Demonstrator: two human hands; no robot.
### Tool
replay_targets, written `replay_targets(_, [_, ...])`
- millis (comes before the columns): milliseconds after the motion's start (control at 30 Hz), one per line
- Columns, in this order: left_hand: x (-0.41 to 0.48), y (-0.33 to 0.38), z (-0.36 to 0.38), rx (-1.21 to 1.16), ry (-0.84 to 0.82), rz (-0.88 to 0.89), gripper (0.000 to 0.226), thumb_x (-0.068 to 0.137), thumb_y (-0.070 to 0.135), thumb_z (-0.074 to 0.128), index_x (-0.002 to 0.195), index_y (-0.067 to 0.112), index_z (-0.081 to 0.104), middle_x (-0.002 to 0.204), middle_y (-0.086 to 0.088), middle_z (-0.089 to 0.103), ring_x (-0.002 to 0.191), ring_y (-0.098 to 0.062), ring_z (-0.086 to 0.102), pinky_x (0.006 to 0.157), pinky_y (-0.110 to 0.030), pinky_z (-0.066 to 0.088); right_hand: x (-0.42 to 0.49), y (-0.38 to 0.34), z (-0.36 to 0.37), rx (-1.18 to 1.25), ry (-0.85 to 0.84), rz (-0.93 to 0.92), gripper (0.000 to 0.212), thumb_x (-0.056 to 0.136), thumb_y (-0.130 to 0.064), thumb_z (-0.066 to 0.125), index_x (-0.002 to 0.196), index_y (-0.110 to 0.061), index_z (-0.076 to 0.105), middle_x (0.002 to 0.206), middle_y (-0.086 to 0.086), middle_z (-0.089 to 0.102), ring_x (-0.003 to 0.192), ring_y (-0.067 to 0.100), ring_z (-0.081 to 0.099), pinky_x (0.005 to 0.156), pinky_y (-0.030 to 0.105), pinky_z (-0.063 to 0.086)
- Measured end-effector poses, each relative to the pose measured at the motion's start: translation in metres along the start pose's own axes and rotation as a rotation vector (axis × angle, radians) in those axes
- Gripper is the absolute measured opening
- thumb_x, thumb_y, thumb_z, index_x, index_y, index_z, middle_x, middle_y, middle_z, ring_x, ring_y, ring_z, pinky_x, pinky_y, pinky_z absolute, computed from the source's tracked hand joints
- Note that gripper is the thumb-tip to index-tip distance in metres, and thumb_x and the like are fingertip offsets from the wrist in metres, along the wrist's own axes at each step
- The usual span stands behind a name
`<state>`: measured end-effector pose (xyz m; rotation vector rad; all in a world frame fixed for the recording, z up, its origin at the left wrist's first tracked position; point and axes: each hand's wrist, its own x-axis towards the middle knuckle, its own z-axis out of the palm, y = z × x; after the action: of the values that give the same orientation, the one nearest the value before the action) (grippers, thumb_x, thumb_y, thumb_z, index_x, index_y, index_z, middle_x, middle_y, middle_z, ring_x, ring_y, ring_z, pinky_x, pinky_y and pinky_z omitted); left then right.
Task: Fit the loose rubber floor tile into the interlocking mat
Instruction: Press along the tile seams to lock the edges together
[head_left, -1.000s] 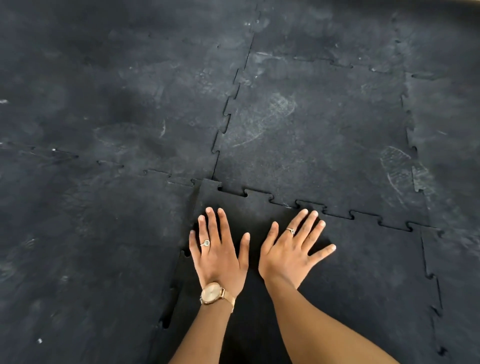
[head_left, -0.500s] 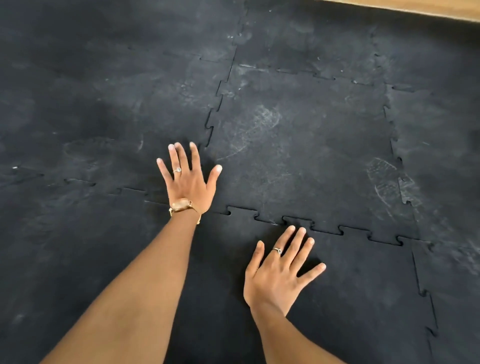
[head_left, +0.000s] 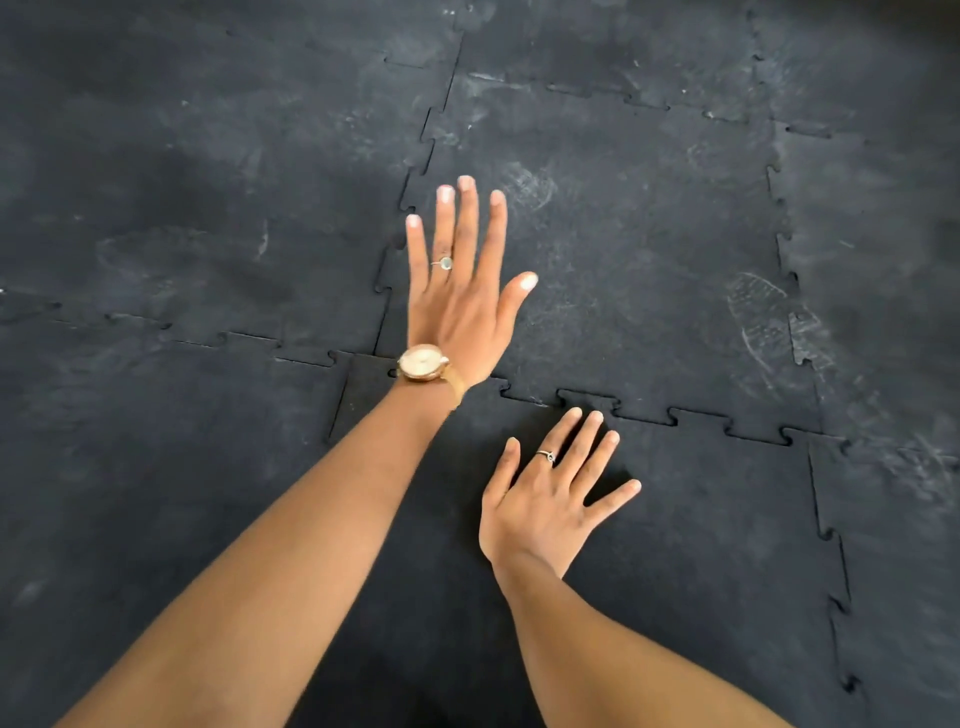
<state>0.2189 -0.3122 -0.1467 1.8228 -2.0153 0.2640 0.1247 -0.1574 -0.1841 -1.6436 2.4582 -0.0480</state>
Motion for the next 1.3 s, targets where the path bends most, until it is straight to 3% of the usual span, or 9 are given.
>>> replay_targets(167, [-0.02, 0.023, 0.038, 0.028, -0.375, 0.015, 0.065, 0.101, 0.047, 0.006, 0.156, 0.013, -0.001, 0.163, -0.018, -0.004, 0.15, -0.032, -0.007, 0.12, -0.057, -0.003, 0.002, 0.0, 0.001, -0.011, 0.003, -0.006, 0.065, 0.102, -0.045, 0.012, 0.159, -0.013, 0.01, 0.167, 0.012, 0.008, 0.154, 0.033, 0.001, 0.117, 0.067, -0.002])
replay_targets(400, [-0.017, 0.021, 0.023, -0.058, -0.439, 0.121, 0.065, 0.103, 0.046, 0.015, 0.156, 0.012, -0.005, 0.162, -0.018, -0.01, 0.15, -0.031, -0.012, 0.12, -0.054, -0.005, 0.003, 0.001, 0.003, -0.002, -0.019, 0.004, 0.066, 0.102, -0.046, 0.008, 0.159, -0.015, 0.003, 0.167, 0.011, 0.002, 0.154, 0.032, -0.004, 0.116, 0.069, -0.001])
replay_targets(467, [-0.019, 0.012, 0.003, -0.187, -0.333, 0.148, 0.065, 0.103, 0.044, 0.021, 0.156, 0.01, 0.002, 0.163, -0.018, -0.006, 0.15, -0.032, -0.01, 0.12, -0.051, -0.009, 0.001, 0.001, 0.004, -0.007, -0.01, -0.002, 0.067, 0.1, -0.047, 0.003, 0.159, -0.014, 0.004, 0.167, 0.011, 0.003, 0.154, 0.032, -0.004, 0.116, 0.069, -0.001])
replay_targets(567, [-0.024, -0.026, -0.037, -0.336, 0.073, 0.007, 0.063, 0.103, 0.044, 0.022, 0.155, 0.011, 0.011, 0.163, -0.014, 0.004, 0.15, -0.03, -0.007, 0.12, -0.038, -0.014, 0.001, 0.001, 0.003, 0.016, -0.009, -0.006, 0.066, 0.102, -0.046, 0.01, 0.159, -0.013, 0.004, 0.167, 0.012, 0.002, 0.154, 0.033, -0.004, 0.116, 0.069, -0.003])
replay_targets(633, [-0.046, -0.052, -0.051, -0.321, 0.144, -0.11, 0.063, 0.104, 0.043, 0.022, 0.156, 0.011, 0.007, 0.164, -0.009, 0.001, 0.15, -0.028, -0.013, 0.12, -0.037, -0.015, 0.001, 0.003, 0.004, 0.021, -0.014, -0.002, 0.067, 0.101, -0.047, 0.011, 0.159, -0.014, 0.003, 0.167, 0.012, 0.001, 0.154, 0.033, -0.005, 0.116, 0.07, -0.002])
replay_targets(800, [-0.101, -0.068, -0.018, 0.083, -0.482, -0.065, 0.073, 0.098, 0.056, 0.005, 0.156, 0.012, -0.001, 0.163, -0.015, -0.003, 0.15, -0.03, -0.01, 0.121, -0.051, -0.005, 0.002, 0.002, 0.006, -0.02, -0.022, 0.002, 0.066, 0.102, -0.047, 0.012, 0.159, -0.016, -0.001, 0.167, 0.01, -0.003, 0.154, 0.031, -0.008, 0.117, 0.068, -0.004])
replay_targets(1000, [-0.099, -0.072, -0.016, 0.053, -0.489, -0.068, 0.078, 0.095, 0.061, 0.006, 0.156, 0.014, 0.002, 0.163, -0.018, -0.005, 0.151, -0.031, -0.007, 0.122, -0.05, -0.003, -0.05, -0.002, 0.002, 0.116, -0.018, 0.149, 0.061, 0.107, -0.045, 0.019, 0.155, -0.019, -0.007, 0.168, 0.003, 0.001, 0.155, 0.026, -0.003, 0.121, 0.057, -0.006])
replay_targets(1167, [-0.097, -0.074, -0.017, -0.022, -0.5, -0.077, 0.08, 0.093, 0.061, 0.003, 0.155, 0.01, -0.002, 0.162, -0.017, -0.013, 0.151, -0.029, -0.008, 0.122, -0.05, -0.003, -0.096, -0.003, 0.01, 0.057, -0.057, 0.09, 0.07, 0.098, -0.053, 0.005, 0.158, -0.02, 0.001, 0.168, 0.006, 0.002, 0.155, 0.029, -0.003, 0.12, 0.063, -0.002])
replay_targets(1300, [-0.1, -0.073, -0.017, -0.045, -0.517, -0.063, 0.08, 0.093, 0.061, 0.005, 0.156, 0.011, -0.002, 0.163, -0.015, -0.01, 0.151, -0.026, -0.009, 0.121, -0.051, -0.005, -0.092, -0.003, 0.011, 0.03, -0.044, 0.088, 0.067, 0.102, -0.05, 0.014, 0.159, -0.017, 0.002, 0.168, 0.008, 0.0, 0.154, 0.031, -0.006, 0.119, 0.064, -0.005])
